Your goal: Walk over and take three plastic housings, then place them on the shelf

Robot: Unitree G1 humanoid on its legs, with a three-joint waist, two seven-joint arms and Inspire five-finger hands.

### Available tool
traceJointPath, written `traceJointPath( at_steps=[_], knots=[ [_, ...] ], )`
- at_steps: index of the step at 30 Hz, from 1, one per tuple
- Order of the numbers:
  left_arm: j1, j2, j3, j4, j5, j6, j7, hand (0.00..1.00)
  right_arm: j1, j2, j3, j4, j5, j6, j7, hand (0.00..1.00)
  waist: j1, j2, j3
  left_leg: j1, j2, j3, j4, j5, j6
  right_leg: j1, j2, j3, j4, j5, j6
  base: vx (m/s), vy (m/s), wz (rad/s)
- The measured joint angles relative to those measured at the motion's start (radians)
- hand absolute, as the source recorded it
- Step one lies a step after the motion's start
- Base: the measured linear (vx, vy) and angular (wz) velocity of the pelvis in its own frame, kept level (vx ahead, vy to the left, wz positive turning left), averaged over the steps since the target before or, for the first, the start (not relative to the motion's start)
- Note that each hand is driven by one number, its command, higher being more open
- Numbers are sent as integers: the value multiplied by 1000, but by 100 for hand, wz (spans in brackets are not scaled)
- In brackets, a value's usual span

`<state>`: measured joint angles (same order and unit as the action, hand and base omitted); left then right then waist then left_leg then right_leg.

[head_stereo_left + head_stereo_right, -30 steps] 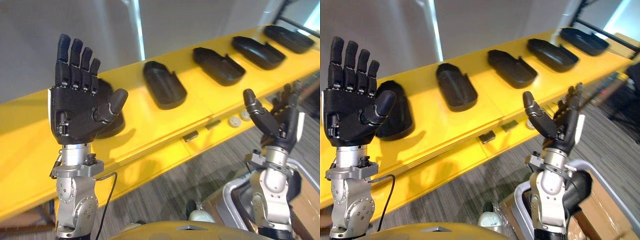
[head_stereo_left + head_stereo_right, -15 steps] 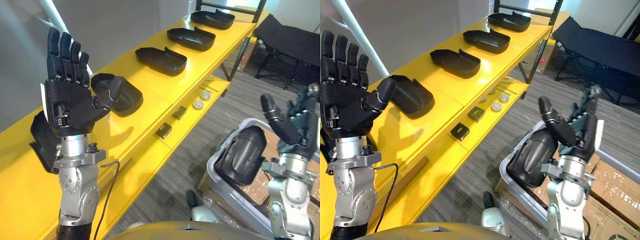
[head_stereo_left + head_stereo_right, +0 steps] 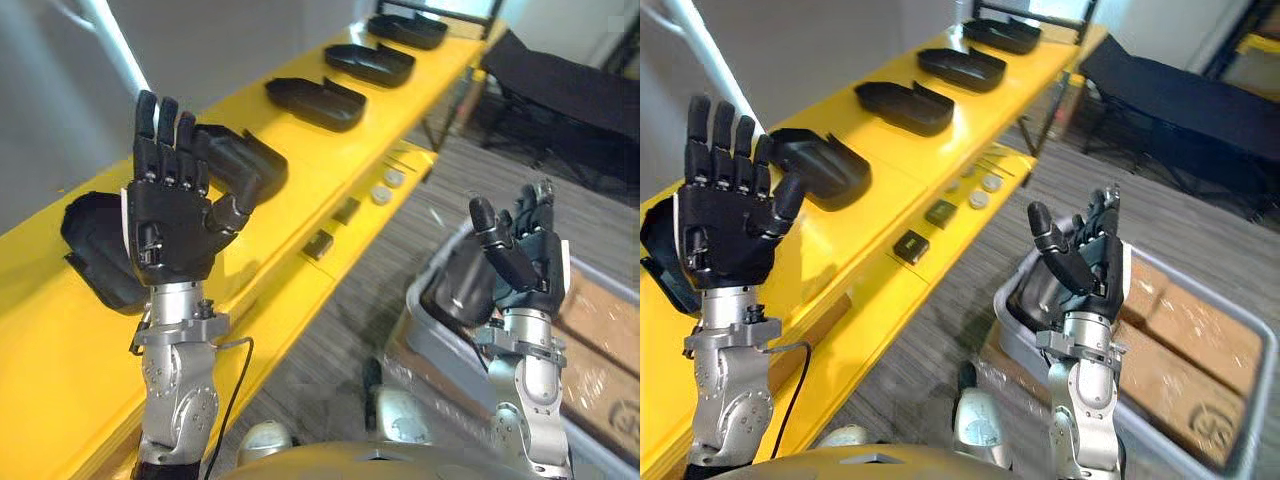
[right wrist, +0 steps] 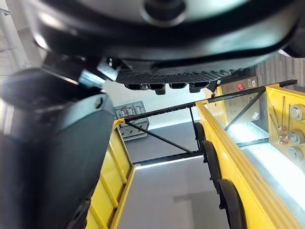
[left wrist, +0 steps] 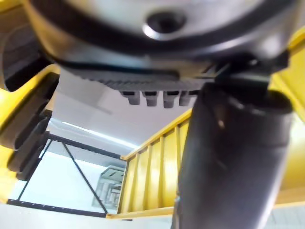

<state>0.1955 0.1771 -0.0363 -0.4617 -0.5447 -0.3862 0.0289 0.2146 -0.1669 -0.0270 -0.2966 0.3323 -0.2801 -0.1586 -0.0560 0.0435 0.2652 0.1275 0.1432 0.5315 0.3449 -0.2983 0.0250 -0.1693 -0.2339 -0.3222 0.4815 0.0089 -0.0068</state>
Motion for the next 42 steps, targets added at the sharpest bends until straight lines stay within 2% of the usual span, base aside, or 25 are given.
traceJointPath(
  at_steps=[2, 4, 6, 7, 9, 10, 11, 12, 13, 14, 15, 17, 18, 19, 20, 21, 23, 24, 25, 27, 29, 33, 36, 38, 42],
  knots=[
    [-2, 4, 22, -1, -6, -6, -4, 100, -95, -30, 77, 53, -58, -27, -49, 100, 25, 15, -10, -38, 33, 29, -4, 25, -9, 40, -78, -50, 92, -56, -10, -155, 32, -63],
    [3, 11, 36, 0, -29, -6, -13, 100, -160, -28, 130, 101, -94, -33, -79, 100, 74, 2, -20, -71, 45, 66, -17, 56, -22, 79, -181, -61, 112, -57, -13, -93, -79, -64],
    [13, 8, 44, 1, -118, -3, -35, 100, -172, -11, 151, 130, -112, -21, -88, 100, 96, -11, -26, -92, 67, 82, -12, 87, -46, 127, -253, -58, 107, -52, -6, -39, -207, -32],
    [18, 5, 46, 1, -146, -2, -40, 100, -168, -4, 152, 132, -119, -9, -89, 100, 100, -11, -27, -94, 83, 86, -3, 92, -52, 139, -257, -57, 102, -49, -1, 18, -289, -28],
    [32, -20, 50, 1, -205, -2, -52, 100, -129, 31, 154, 131, -142, 26, -90, 100, 102, -21, -32, -113, 154, 91, 41, 109, -80, 153, -248, -73, 67, -41, 27, 19, -394, -32],
    [46, -35, 38, 4, -208, -1, -52, 100, -92, 41, 154, 129, -151, 42, -87, 100, 98, -35, -40, -121, 195, 92, 64, 121, -100, 152, -242, -116, 32, -54, 56, 15, -476, -34],
    [53, -43, 27, 11, -207, -1, -52, 100, -70, 46, 154, 127, -150, 51, -83, 100, 97, -45, -45, -122, 216, 95, 73, 129, -115, 153, -232, -137, -4, -56, 67, 7, -615, -41],
    [62, -51, -1, 39, -205, -2, -46, 100, -32, 43, 151, 127, -142, 63, -62, 100, 87, -62, -60, -123, 252, 97, 89, 145, -146, 166, -193, -168, -61, -85, 142, 14, -432, -39],
    [72, -64, -18, 54, -204, -1, -39, 100, -24, 33, 151, 127, -130, 71, -48, 100, 77, -55, -65, -126, 276, 93, 93, 154, -160, 176, -162, -167, -78, -116, 184, 50, -620, -63],
    [91, -96, -82, 110, -197, 2, -9, 100, -19, -15, 142, 127, -94, 84, -21, 100, 44, -2, -73, -143, 362, 77, 96, 186, -170, 169, -74, -170, -100, -156, 165, 66, -483, -50],
    [90, -102, -114, 138, -193, 12, 0, 100, -15, -35, 135, 127, -89, 87, -18, 100, 25, 9, -74, -155, 384, 60, 100, 216, -161, 166, -50, -172, -102, -163, 153, 72, -553, -51],
    [87, -107, -212, 237, -180, 69, 34, 100, 17, -66, 99, 126, -91, 97, -20, 100, -16, 4, -70, -204, 426, -13, 183, 360, -57, 179, 4, -152, -134, -183, 113, 59, -435, -46],
    [87, -111, -228, 265, -168, 76, 40, 100, 24, -75, 87, 127, -91, 97, -22, 100, -16, -6, -64, -211, 418, -43, 210, 336, -93, 185, 5, -136, -150, -181, 109, 58, -297, -70],
    [91, -114, -243, 295, -148, 82, 51, 100, 35, -80, 64, 127, -89, 97, -25, 100, -13, -4, -65, -214, 384, -73, 233, 284, -136, 188, 10, -113, -169, -175, 98, 62, -166, -80],
    [102, -116, -245, 312, -132, 84, 68, 100, 48, -83, 36, 127, -89, 95, -29, 100, -12, -3, -66, -223, 333, -84, 249, 223, -141, 189, 13, -90, -188, -169, 89, 80, -155, -95],
    [126, -120, -229, 313, -78, 83, 90, 100, 73, -95, 9, 132, -88, 95, -33, 100, -10, 6, -69, -235, 273, -74, 235, 176, -129, 188, 23, -76, -201, -163, 82, 74, -104, -71],
    [134, -119, -217, 319, -63, 81, 98, 100, 92, -106, -5, 149, -79, 93, -42, 100, -1, 17, -74, -242, 226, -77, 186, 167, -118, 186, 34, -67, -204, -162, 82, 76, -9, -32],
    [133, -117, -199, 342, -44, 79, 102, 100, 88, -108, -8, 201, -72, 89, -52, 100, 3, 19, -81, -229, 193, -78, 123, 152, -95, 185, 38, -63, -202, -162, 84, 95, 42, -15],
    [130, -117, -181, 366, -8, 79, 109, 100, 80, -102, -7, 240, -73, 88, -54, 100, 8, 21, -90, -206, 173, -98, 74, 148, -103, 179, 36, -60, -204, -156, 93, 87, 77, -17],
    [118, -97, -141, 422, 137, 81, 132, 100, 46, -96, 10, 314, -93, 98, -68, 100, 21, 5, -85, -194, 127, -92, 1, 151, -115, 163, 12, -60, -225, -135, 122, 18, 94, -5],
    [126, -73, -139, 433, 194, 87, 140, 100, 12, -94, 23, 383, -110, 102, -77, 100, 30, -4, -82, -193, 101, -89, -18, 154, -113, 165, -1, -65, -247, -110, 135, -17, 86, 9],
    [105, -52, -142, 424, 271, 86, 157, 100, -84, -92, 35, 511, -191, 107, -118, 100, 54, -19, -71, -235, 47, -108, -47, 171, -86, 154, -37, -112, -294, -55, 149, -61, 136, 27],
    [55, -50, -143, 387, 323, 77, 237, 100, -197, -87, 41, 610, -211, 108, -159, 100, 81, -40, -25, -305, 28, -147, -34, 185, -64, 132, -47, -152, -323, -13, 149, -122, 104, 39],
    [27, -52, -131, 356, 332, 77, 342, 100, -299, -72, 35, 672, -245, 108, -218, 100, 101, -60, 28, -343, 6, -176, -31, 197, -48, 123, -64, -185, -328, -8, 154, -138, 82, 37],
    [11, -61, -73, 354, 404, 85, 426, 100, -468, -74, 24, 738, -252, 129, -272, 100, 137, -56, 90, -399, -6, -205, -15, 208, -35, 101, -75, -224, -326, -1, 159, -105, 61, 31]
  ],
)
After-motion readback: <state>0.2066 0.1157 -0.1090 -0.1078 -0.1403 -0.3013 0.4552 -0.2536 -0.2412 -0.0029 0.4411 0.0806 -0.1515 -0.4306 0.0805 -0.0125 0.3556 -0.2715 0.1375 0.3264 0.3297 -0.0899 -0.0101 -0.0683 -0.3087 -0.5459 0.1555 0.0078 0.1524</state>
